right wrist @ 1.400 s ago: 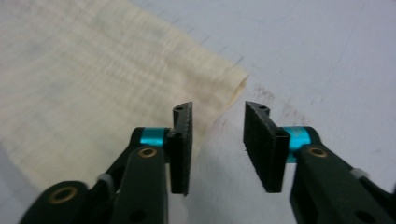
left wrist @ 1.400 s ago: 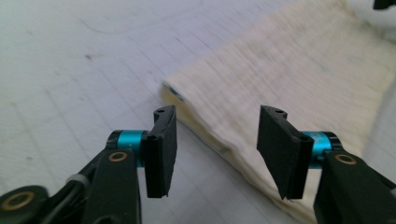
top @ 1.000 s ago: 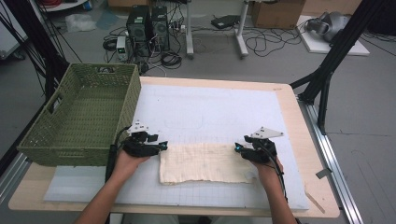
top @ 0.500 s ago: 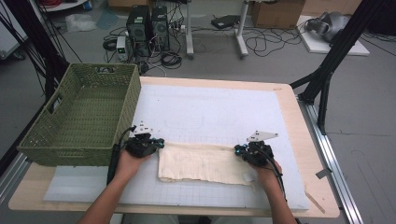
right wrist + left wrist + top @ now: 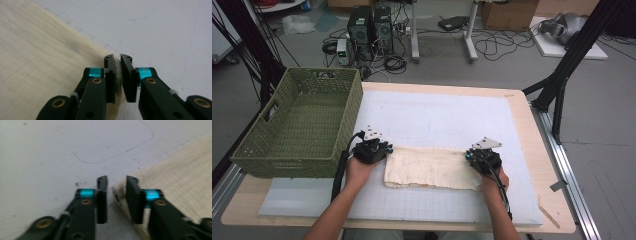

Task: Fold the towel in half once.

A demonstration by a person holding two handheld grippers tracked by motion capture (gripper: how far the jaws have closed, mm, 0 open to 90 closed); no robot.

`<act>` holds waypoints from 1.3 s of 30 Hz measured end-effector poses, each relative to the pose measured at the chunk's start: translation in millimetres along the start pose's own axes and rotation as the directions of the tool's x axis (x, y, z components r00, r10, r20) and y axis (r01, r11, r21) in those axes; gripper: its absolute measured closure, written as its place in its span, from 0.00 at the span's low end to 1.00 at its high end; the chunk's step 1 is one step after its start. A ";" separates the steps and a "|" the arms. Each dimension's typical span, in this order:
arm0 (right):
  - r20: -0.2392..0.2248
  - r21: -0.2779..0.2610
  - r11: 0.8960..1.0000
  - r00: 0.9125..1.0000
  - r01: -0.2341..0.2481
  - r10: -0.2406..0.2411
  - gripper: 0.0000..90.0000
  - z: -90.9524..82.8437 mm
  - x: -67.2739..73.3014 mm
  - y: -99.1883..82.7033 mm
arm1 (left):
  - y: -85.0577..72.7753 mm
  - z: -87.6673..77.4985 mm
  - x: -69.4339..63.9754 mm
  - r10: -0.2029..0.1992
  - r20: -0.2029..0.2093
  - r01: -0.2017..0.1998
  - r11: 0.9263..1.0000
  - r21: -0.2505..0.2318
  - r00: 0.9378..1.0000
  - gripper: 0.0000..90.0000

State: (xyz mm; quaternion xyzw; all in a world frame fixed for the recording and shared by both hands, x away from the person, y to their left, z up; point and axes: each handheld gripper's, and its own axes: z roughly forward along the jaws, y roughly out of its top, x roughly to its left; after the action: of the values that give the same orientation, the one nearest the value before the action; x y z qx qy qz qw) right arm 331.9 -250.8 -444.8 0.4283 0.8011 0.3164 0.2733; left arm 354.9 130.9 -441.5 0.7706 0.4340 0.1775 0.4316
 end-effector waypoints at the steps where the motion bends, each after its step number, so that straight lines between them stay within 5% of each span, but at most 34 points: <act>1: 0.004 -0.009 1.000 1.000 -0.001 0.001 0.82 -2.1 -1.0 -0.3 | 0.8 -3.9 1.4 -0.009 0.013 0.009 1.000 -0.015 1.000 0.68; 5: -0.041 -0.087 0.996 0.999 -0.035 0.031 0.63 -17.0 -6.7 -1.9 | -1.1 -21.1 -0.9 0.011 0.043 -0.008 0.998 -0.068 0.999 0.59; 11: -0.090 -0.133 0.991 0.996 0.015 -0.027 0.64 -42.6 -1.1 -15.2 | -15.0 -30.0 -18.7 0.092 0.144 -0.081 0.994 -0.077 0.985 0.75; 14: -0.205 -0.123 0.992 0.977 0.033 -0.058 0.63 -48.4 3.7 -24.4 | -22.4 -27.0 -25.3 0.083 0.162 -0.078 0.996 -0.038 0.983 0.77; 19: -0.281 -0.088 0.995 0.957 0.047 -0.070 0.64 -50.5 9.1 -38.1 | -29.3 -24.6 -34.9 0.091 0.181 -0.095 0.995 0.018 0.979 0.76; 20: -0.315 -0.071 0.996 0.946 0.050 -0.070 0.64 -48.7 8.5 -40.5 | -30.5 -24.8 -36.6 0.102 0.177 -0.109 0.994 0.025 0.979 0.75; 21: -0.319 -0.044 0.997 0.945 0.063 -0.074 0.64 -46.8 9.0 -43.1 | -31.7 -25.4 -38.5 0.125 0.170 -0.133 0.991 0.034 0.977 0.75; 25: -0.279 -0.051 0.996 0.956 0.077 -0.088 0.64 -49.9 5.5 -46.5 | -34.5 -28.0 -39.8 0.150 0.172 -0.158 0.987 0.034 0.974 0.75; 29: -0.264 -0.052 0.997 0.962 0.058 -0.070 0.61 -53.5 1.7 -50.0 | -36.0 -31.1 -36.3 0.113 0.187 -0.115 0.993 -0.003 0.976 0.70; 33: -0.238 -0.091 0.995 0.970 0.029 -0.050 0.45 -59.5 2.9 -49.0 | -36.4 -37.0 -29.7 0.063 0.223 -0.051 0.997 -0.059 0.973 0.57; 36: -0.213 -0.131 0.991 0.977 -0.004 -0.024 0.36 -65.2 1.7 -45.2 | -32.8 -43.5 -26.0 0.037 0.233 -0.003 0.990 -0.142 0.972 0.45; 39: -0.186 -0.161 0.987 0.983 -0.016 -0.014 0.28 -72.2 0.1 -42.5 | -28.9 -50.6 -23.6 0.012 0.267 0.048 0.975 -0.215 0.964 0.31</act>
State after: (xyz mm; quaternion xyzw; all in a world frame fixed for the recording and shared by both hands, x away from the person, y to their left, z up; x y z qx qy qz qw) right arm 258.8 -288.8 -429.4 0.3737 0.7946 0.4191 0.2309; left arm 294.0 144.6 -434.3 0.7311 0.3568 0.1151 0.5701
